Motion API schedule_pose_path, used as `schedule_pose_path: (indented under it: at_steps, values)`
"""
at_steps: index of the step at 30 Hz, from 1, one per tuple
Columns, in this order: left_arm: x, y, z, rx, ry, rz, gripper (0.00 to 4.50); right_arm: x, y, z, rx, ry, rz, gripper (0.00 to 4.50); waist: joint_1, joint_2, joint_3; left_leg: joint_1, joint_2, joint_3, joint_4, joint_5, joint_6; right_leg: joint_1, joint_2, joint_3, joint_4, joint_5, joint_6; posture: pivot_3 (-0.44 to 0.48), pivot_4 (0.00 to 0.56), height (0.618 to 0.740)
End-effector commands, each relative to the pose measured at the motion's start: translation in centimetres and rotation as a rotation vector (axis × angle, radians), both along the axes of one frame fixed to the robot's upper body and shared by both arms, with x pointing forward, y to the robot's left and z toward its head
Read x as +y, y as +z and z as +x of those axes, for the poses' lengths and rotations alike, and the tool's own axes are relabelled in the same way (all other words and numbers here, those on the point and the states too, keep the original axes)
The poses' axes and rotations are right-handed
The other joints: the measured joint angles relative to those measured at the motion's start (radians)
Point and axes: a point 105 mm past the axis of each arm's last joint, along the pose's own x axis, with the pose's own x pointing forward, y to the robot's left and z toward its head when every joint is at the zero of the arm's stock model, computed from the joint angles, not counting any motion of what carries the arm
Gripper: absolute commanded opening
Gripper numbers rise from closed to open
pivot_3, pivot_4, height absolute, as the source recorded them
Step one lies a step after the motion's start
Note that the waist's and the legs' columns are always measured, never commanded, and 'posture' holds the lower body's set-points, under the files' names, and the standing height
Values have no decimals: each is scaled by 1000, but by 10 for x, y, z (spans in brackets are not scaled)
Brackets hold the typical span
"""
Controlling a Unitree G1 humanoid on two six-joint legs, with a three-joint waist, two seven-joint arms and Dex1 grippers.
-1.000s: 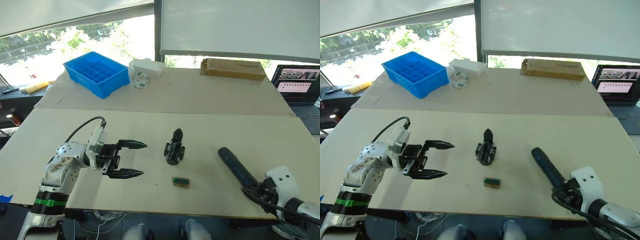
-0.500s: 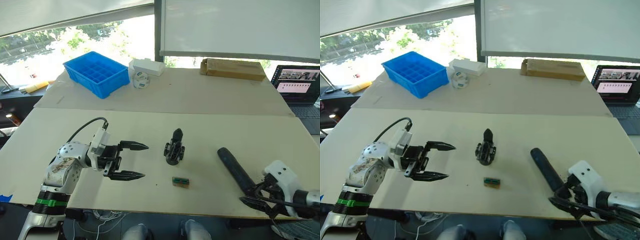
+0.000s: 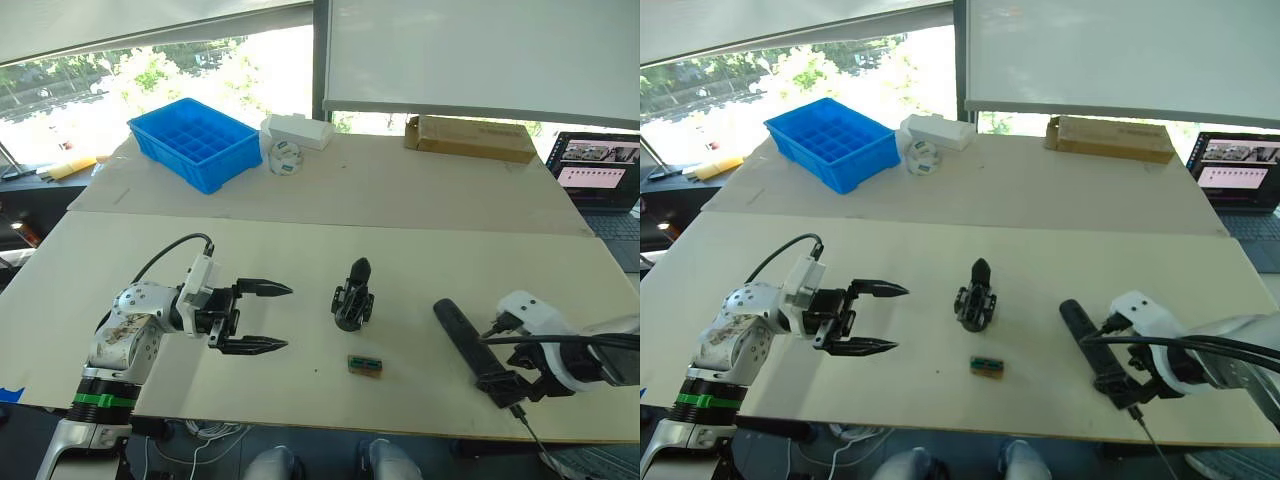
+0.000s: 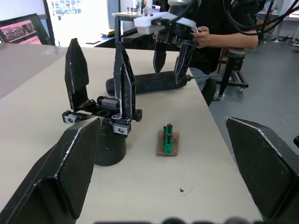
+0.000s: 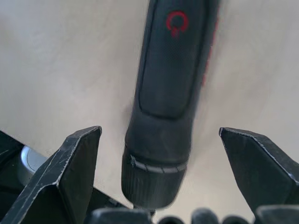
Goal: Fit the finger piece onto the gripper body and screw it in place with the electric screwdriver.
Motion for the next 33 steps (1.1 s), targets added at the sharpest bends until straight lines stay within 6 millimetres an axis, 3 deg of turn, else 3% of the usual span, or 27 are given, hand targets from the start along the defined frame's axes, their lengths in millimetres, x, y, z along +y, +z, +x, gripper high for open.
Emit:
schedule_pose_path:
  at_steps: [1, 14, 22, 26, 33]
  values:
    - [-2, 10, -6, -27, -22, -2, 4500, -6, -2, 3, 27, -22, -44, 4474, 0, 0, 0, 0, 0, 0, 0, 0, 0, 0, 0, 0, 0, 0, 0, 0, 150, 740]
    - [-13, 5, -31, -20, -134, 45, 4500, -15, -32, 2, 158, -70, -95, 4474, -2, -7, -3, 2, 2, 0, 5, 0, -1, 4, 0, 0, 1, 0, 2, 0, 150, 740]
    - [-14, 5, -32, -11, -140, 47, 4500, -21, -34, 1, 185, -74, -106, 1974, 2, -11, -5, 2, 1, -1, 6, -1, 0, 4, -4, 0, 0, 1, 2, 0, 150, 740]
    - [-14, 5, -31, -7, -146, 54, 4500, -27, -22, -3, 154, -56, -96, 1915, 8, -10, -5, 1, 1, -2, 6, -1, 0, 4, -3, -1, 0, 1, 2, 0, 150, 740]
    - [-8, 2, -25, 11, -124, 72, 4500, -37, 36, -17, -14, -48, 89, 1914, 18, -2, -2, -4, 0, -2, 6, -1, 1, 0, -2, -3, 0, 1, 3, 0, 150, 740]
